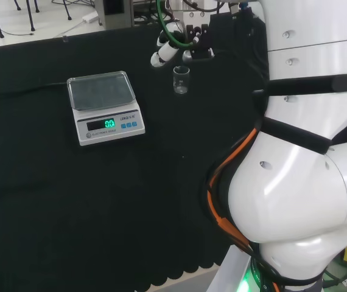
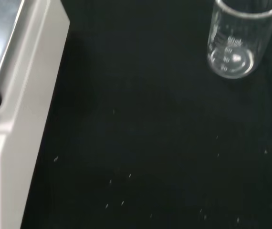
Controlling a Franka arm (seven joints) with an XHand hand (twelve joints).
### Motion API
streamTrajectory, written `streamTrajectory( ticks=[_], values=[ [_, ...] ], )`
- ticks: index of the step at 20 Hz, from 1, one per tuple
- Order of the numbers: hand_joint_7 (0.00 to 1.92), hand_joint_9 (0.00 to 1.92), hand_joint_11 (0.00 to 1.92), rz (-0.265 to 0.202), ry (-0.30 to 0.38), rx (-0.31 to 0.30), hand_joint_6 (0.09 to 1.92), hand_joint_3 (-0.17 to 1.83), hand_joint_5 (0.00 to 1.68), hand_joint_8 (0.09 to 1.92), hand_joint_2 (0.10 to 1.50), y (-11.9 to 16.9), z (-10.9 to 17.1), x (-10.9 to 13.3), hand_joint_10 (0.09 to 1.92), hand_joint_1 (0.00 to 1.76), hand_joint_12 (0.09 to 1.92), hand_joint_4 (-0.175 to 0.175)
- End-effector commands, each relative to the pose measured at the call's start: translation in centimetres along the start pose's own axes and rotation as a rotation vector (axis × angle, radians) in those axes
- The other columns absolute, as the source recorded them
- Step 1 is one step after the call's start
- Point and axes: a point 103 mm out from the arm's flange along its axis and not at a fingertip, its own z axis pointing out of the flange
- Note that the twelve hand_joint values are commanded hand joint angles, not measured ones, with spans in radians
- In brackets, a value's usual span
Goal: Pick up the beaker.
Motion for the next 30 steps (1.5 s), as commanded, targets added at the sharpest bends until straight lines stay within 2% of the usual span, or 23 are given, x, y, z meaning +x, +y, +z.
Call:
streamTrajectory(
  ticks=[1, 10, 16, 22, 25, 28, 30],
  values=[
    [0.22, 0.25, 0.0, 0.013, 0.014, 0.066, 0.39, 0.46, 0.32, 0.76, 0.76, 2.3, 1.4, -2.1, 0.89, 0.63, 1.46, -0.026],
    [0.22, 0.23, 0.0, 0.073, 0.049, 0.144, 0.39, 0.46, 0.32, 0.76, 0.76, 3.4, 3.4, -4.3, 0.88, 0.63, 1.46, -0.025],
    [0.15, 0.13, 0.0, 0.096, 0.075, 0.195, 0.35, 0.45, 0.28, 0.74, 0.74, 4.3, 4.9, -5.0, 0.9, 0.64, 1.45, -0.013],
    [0.11, 0.1, 0.0, 0.118, 0.062, 0.231, 0.32, 0.43, 0.25, 0.74, 0.72, 5.2, 6.3, -5.1, 0.91, 0.67, 1.46, -0.005],
    [0.1, 0.12, 0.04, 0.124, 0.047, 0.238, 0.32, 0.43, 0.3, 0.75, 0.72, 5.4, 7.0, -5.1, 0.91, 0.71, 1.49, -0.004],
    [0.12, 0.21, 0.19, 0.115, 0.041, 0.22, 0.38, 0.47, 0.39, 0.76, 0.72, 5.5, 7.1, -5.1, 0.9, 0.8, 1.44, -0.022],
    [0.15, 0.31, 0.36, 0.113, 0.022, 0.198, 0.54, 0.58, 0.52, 0.78, 0.72, 5.5, 7.0, -5.0, 0.88, 0.92, 1.37, -0.063]
  ],
)
